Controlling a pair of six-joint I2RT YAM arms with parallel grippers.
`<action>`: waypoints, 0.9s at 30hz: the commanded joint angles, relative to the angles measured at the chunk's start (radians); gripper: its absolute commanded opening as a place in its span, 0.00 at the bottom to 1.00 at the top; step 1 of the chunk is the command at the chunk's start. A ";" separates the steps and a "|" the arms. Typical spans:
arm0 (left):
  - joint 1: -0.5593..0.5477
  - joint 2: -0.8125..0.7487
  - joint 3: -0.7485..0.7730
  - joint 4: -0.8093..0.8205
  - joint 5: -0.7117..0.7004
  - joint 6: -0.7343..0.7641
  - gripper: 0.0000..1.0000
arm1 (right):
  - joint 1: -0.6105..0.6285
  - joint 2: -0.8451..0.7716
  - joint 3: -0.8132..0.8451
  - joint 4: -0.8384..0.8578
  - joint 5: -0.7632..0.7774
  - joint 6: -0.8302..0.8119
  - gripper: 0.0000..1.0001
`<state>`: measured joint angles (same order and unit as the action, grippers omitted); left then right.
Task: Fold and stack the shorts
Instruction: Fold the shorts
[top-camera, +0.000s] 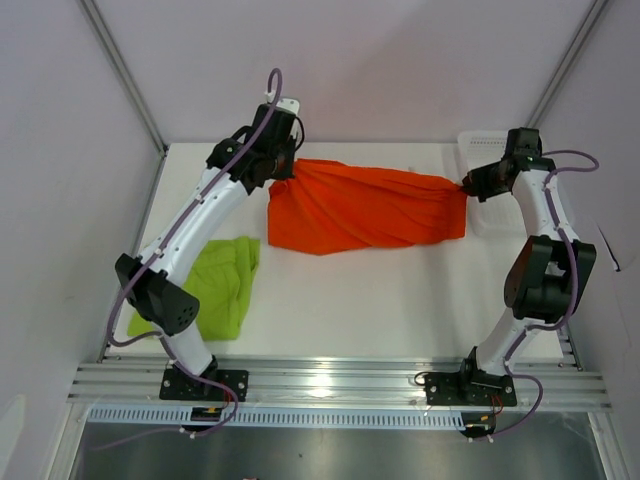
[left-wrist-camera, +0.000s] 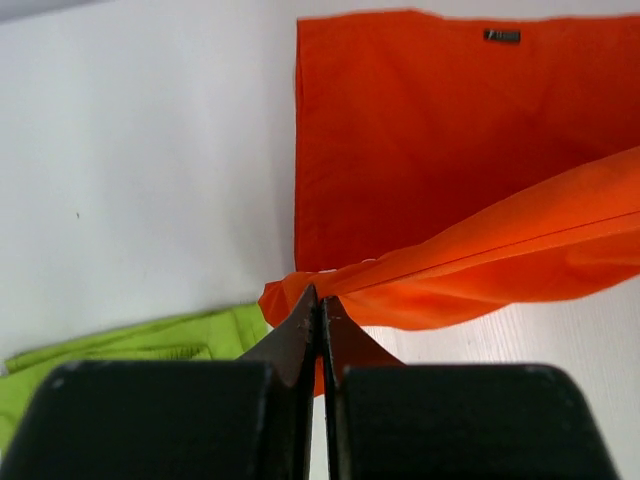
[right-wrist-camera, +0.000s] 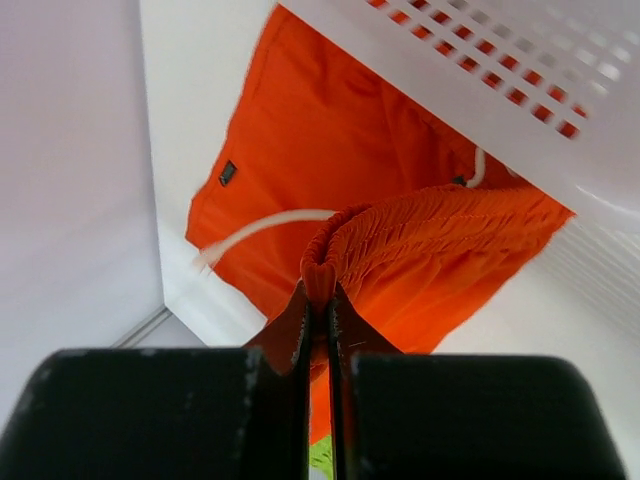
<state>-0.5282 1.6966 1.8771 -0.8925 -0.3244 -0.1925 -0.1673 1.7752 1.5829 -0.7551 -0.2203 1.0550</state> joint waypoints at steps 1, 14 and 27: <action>0.022 0.050 0.135 0.018 -0.079 0.056 0.00 | -0.005 0.059 0.109 0.051 0.021 0.030 0.00; 0.099 0.323 0.365 0.046 -0.035 0.062 0.00 | 0.022 0.303 0.382 0.125 -0.004 0.071 0.00; 0.184 0.535 0.456 0.319 0.036 0.057 0.98 | 0.066 0.546 0.539 0.778 -0.034 0.083 0.78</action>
<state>-0.3801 2.1933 2.2421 -0.6773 -0.3161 -0.1322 -0.1169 2.2852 1.9942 -0.2131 -0.2497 1.1522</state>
